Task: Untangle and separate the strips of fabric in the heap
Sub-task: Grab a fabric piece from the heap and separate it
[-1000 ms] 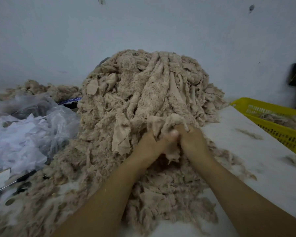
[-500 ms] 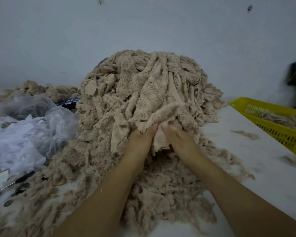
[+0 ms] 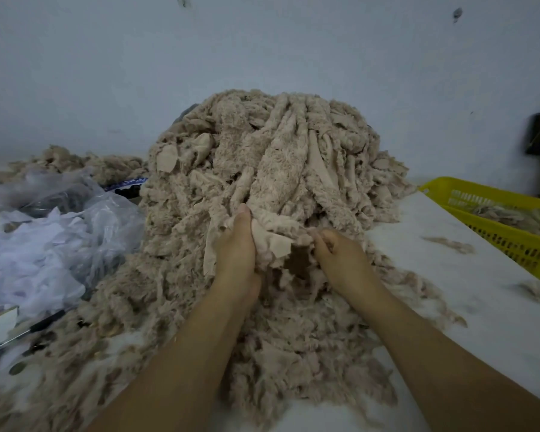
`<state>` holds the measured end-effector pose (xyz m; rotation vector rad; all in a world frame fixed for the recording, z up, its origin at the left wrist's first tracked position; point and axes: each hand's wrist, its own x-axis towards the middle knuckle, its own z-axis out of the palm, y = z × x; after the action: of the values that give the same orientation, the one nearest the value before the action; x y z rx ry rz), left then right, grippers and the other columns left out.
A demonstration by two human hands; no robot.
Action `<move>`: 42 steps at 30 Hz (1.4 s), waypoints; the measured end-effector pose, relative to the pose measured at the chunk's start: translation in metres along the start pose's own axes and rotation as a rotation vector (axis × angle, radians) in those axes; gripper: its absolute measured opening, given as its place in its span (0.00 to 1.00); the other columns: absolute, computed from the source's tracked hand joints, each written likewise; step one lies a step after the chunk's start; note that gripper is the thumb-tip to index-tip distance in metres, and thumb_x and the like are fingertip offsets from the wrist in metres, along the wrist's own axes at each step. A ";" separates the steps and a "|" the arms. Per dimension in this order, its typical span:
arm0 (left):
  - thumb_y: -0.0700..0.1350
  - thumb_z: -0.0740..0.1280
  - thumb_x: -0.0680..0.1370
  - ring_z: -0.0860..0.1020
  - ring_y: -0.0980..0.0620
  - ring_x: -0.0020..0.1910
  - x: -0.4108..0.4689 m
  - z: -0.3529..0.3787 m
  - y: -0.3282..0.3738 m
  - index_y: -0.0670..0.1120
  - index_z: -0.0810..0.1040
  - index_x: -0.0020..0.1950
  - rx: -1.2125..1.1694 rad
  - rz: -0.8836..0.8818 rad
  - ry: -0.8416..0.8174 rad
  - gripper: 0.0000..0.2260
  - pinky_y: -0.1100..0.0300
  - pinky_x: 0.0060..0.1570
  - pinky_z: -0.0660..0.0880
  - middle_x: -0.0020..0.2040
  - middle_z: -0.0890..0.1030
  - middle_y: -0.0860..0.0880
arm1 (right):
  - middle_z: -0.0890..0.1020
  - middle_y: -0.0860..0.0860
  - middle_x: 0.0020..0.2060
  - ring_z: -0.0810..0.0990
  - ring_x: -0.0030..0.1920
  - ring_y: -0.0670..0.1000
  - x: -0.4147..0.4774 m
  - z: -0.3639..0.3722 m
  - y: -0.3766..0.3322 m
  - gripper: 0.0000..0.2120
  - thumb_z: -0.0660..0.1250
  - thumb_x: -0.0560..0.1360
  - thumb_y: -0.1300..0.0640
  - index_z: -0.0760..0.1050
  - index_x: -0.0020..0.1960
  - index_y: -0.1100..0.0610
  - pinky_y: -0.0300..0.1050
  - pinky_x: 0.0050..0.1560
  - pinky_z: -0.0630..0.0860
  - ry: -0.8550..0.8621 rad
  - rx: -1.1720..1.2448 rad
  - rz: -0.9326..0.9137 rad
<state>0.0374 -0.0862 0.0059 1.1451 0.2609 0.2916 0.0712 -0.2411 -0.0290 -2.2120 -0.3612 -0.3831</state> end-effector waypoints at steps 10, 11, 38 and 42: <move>0.63 0.64 0.77 0.73 0.45 0.39 -0.020 0.015 0.003 0.47 0.75 0.34 0.138 0.235 -0.047 0.21 0.47 0.41 0.72 0.38 0.75 0.44 | 0.78 0.53 0.39 0.77 0.42 0.56 0.006 0.004 0.007 0.14 0.54 0.84 0.49 0.75 0.49 0.55 0.49 0.42 0.73 -0.054 -0.163 0.193; 0.62 0.64 0.78 0.73 0.45 0.41 -0.021 0.015 0.005 0.47 0.74 0.35 0.136 0.232 -0.039 0.21 0.47 0.43 0.71 0.40 0.75 0.44 | 0.78 0.54 0.39 0.77 0.42 0.57 0.008 0.002 0.009 0.14 0.54 0.84 0.50 0.74 0.48 0.55 0.49 0.42 0.72 -0.066 -0.123 0.228; 0.53 0.58 0.85 0.85 0.50 0.42 0.008 -0.003 -0.006 0.40 0.82 0.51 -0.085 0.188 0.015 0.20 0.58 0.37 0.80 0.43 0.87 0.46 | 0.79 0.43 0.44 0.73 0.41 0.35 -0.010 0.004 -0.018 0.14 0.56 0.83 0.48 0.77 0.44 0.47 0.39 0.44 0.66 -0.166 0.098 -0.172; 0.52 0.57 0.85 0.85 0.52 0.43 0.014 -0.013 0.008 0.44 0.81 0.56 -0.256 0.182 0.073 0.16 0.58 0.39 0.81 0.44 0.87 0.50 | 0.79 0.42 0.39 0.77 0.43 0.46 -0.004 -0.013 -0.001 0.20 0.52 0.81 0.41 0.78 0.42 0.47 0.36 0.41 0.67 0.054 0.182 0.088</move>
<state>0.0454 -0.0668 0.0071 0.9072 0.1777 0.5131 0.0656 -0.2515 -0.0219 -2.0283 -0.2581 -0.3481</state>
